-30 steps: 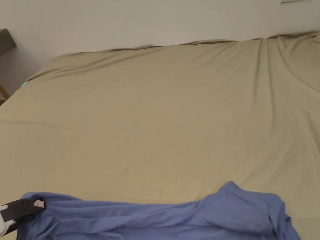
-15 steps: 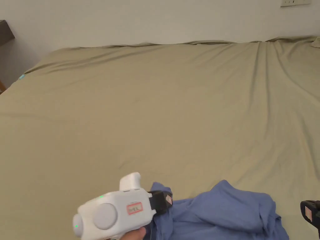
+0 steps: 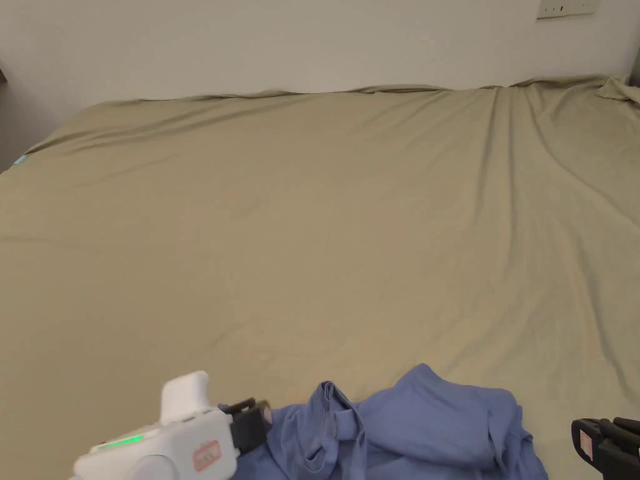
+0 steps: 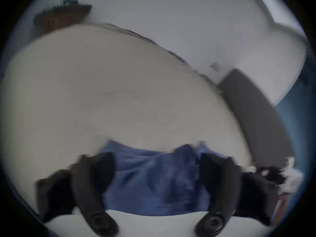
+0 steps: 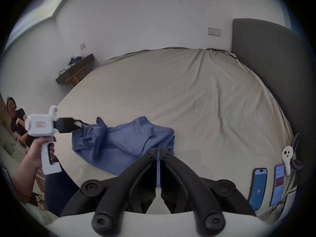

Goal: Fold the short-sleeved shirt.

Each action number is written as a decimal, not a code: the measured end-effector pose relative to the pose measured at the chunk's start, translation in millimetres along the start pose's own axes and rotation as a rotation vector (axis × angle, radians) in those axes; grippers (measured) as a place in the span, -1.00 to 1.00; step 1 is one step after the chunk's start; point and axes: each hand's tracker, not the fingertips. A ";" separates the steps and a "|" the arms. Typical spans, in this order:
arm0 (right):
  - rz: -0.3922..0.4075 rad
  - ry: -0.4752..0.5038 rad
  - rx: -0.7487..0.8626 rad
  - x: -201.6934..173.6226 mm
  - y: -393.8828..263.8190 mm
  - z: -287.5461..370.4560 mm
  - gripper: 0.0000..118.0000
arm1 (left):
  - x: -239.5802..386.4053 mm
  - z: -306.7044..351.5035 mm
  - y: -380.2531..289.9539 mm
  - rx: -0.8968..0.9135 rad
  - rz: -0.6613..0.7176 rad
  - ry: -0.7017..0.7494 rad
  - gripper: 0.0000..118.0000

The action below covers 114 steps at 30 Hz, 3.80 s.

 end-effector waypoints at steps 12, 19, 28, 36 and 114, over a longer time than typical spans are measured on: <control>0.005 0.001 -0.008 0.1 -5.7 15.5 -0.91 | 158.7 -34.2 -93.8 -0.030 -0.512 0.007 -0.71; 0.027 0.037 -0.008 -9.1 -3.2 17.9 -0.91 | 149.7 8.2 -72.0 0.029 -0.345 -0.145 -0.71; -0.003 0.173 0.054 -12.0 8.1 24.2 -0.91 | -37.4 38.7 12.7 -0.019 0.051 -0.420 0.35; -0.027 0.189 0.042 -8.7 8.3 18.8 -0.91 | -94.0 2.7 12.9 -0.126 0.115 -0.402 1.00; -0.265 0.663 0.015 9.5 25.1 -28.7 -0.91 | 84.3 30.2 -0.1 -0.035 -0.075 -0.304 -0.46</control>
